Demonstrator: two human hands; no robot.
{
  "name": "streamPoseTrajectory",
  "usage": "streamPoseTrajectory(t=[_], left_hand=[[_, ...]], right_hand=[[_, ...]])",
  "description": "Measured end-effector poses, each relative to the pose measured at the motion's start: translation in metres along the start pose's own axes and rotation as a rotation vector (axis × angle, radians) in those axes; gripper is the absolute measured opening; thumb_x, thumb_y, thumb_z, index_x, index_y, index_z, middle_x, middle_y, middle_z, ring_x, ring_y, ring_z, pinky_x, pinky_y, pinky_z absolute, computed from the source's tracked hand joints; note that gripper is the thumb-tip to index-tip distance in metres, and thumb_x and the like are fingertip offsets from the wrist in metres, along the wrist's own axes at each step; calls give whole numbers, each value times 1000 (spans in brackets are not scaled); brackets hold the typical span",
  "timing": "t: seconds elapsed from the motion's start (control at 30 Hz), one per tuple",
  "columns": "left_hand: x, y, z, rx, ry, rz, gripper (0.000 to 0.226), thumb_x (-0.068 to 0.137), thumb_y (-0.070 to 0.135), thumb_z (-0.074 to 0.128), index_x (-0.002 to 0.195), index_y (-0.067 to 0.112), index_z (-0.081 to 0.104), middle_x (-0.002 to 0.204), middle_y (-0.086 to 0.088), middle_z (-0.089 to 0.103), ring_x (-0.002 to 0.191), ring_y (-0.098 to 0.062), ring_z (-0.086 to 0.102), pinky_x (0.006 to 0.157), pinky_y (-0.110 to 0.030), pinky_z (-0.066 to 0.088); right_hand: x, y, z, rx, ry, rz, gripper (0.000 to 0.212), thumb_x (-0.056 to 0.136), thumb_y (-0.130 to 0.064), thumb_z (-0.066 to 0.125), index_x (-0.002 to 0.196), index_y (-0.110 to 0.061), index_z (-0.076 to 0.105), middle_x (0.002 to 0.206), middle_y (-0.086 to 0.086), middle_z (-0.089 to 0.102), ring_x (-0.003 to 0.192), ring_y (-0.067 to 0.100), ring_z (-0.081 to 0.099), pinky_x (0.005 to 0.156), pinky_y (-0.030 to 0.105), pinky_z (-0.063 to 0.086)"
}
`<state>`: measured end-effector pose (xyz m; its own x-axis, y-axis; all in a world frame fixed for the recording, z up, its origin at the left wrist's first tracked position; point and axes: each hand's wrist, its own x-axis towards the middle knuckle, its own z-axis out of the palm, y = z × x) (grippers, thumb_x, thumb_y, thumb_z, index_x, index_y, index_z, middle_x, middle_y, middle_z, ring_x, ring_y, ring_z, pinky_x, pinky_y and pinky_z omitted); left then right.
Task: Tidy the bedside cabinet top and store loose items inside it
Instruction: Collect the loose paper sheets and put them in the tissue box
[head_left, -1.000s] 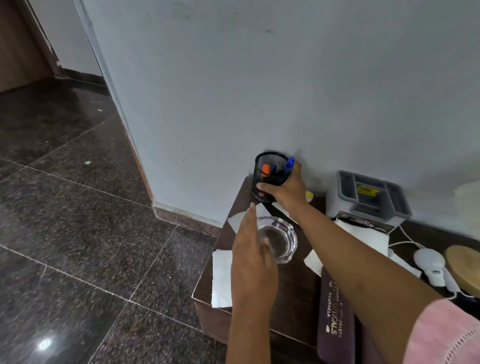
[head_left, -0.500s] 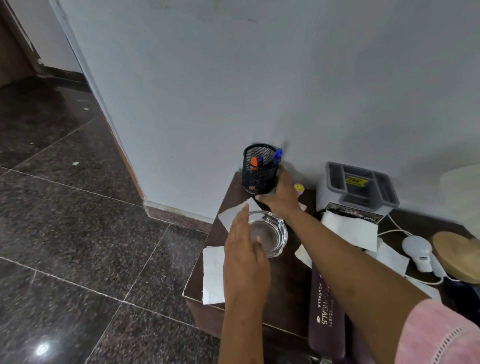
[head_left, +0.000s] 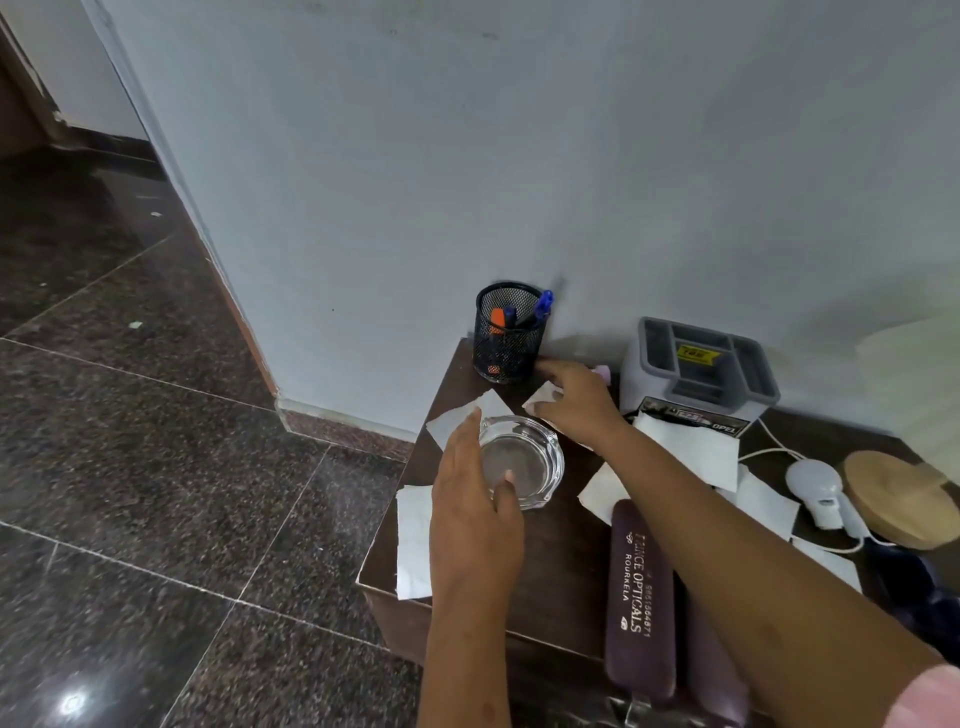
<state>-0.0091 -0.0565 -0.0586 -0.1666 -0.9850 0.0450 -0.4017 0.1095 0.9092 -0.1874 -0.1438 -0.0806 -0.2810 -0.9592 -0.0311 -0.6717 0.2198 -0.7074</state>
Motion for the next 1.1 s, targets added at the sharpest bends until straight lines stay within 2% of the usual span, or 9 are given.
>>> streamPoseTrajectory(t=[0.23, 0.4, 0.47, 0.53, 0.6, 0.67, 0.77, 0.9, 1.1], left_hand=[[-2, 1, 0, -7, -14, -3, 61, 90, 10, 56, 142, 29, 32, 149, 8, 34, 135, -10, 34, 103, -20, 30], [-4, 3, 0, 5, -35, -6, 58, 90, 12, 58, 141, 28, 35, 146, 8, 37, 132, -10, 37, 99, -17, 29], [-4, 4, 0, -15, -36, -18, 56, 90, 12, 58, 139, 29, 38, 143, 6, 40, 128, -11, 42, 98, -18, 32], [-3, 5, 0, -51, -38, -42, 52, 90, 13, 57, 137, 29, 42, 139, 5, 45, 123, -12, 47, 99, -23, 37], [-3, 7, 1, -122, -45, -81, 45, 91, 16, 56, 133, 30, 46, 133, 7, 50, 118, -12, 51, 96, -24, 42], [-3, 12, 1, -257, -56, -136, 34, 92, 21, 55, 122, 37, 50, 120, 14, 56, 110, -7, 54, 84, -15, 45], [-3, 21, 1, -521, -68, -240, 20, 91, 33, 56, 107, 45, 53, 106, 20, 60, 100, -1, 58, 68, -7, 47], [-5, 24, 3, -642, -62, -336, 21, 87, 35, 60, 108, 37, 55, 115, 8, 60, 102, -7, 60, 79, -19, 51], [-1, 10, -11, -698, 138, -459, 43, 79, 6, 70, 110, 27, 47, 98, 3, 65, 93, -15, 64, 81, -35, 56]], right_hand=[[-24, 12, -13, -434, -35, 39, 43, 81, -23, 70, 121, -11, 61, 123, 10, 61, 115, 27, 55, 97, 35, 45], [-35, 10, -15, -469, 53, -21, 18, 89, -17, 58, 102, -7, 65, 103, 12, 65, 96, 28, 60, 81, 34, 47], [-39, 6, -20, -285, 136, 47, 15, 88, -16, 58, 95, -6, 66, 95, 11, 67, 87, 25, 60, 74, 31, 44], [-45, -4, -28, 182, 187, 200, 10, 88, -14, 57, 90, -9, 65, 91, 9, 65, 83, 22, 59, 72, 30, 44], [-53, -19, -38, 732, 104, 349, 10, 91, -13, 52, 91, -14, 62, 94, 9, 65, 82, 20, 61, 69, 31, 50], [-65, -29, -45, 1051, -10, 434, 15, 93, -13, 47, 100, -13, 59, 92, 7, 67, 78, 18, 63, 60, 29, 53], [-84, -36, -45, 1139, -190, 473, 26, 95, -25, 44, 113, -11, 57, 84, 5, 70, 69, 16, 68, 52, 26, 53], [-106, -41, -37, 1084, -418, 438, 52, 82, -57, 54, 108, -14, 65, 86, 5, 71, 71, 16, 66, 63, 28, 56], [-115, -50, -17, 906, -455, 351, 16, 92, -28, 56, 105, -24, 64, 89, 3, 73, 76, 15, 70, 63, 26, 56]])
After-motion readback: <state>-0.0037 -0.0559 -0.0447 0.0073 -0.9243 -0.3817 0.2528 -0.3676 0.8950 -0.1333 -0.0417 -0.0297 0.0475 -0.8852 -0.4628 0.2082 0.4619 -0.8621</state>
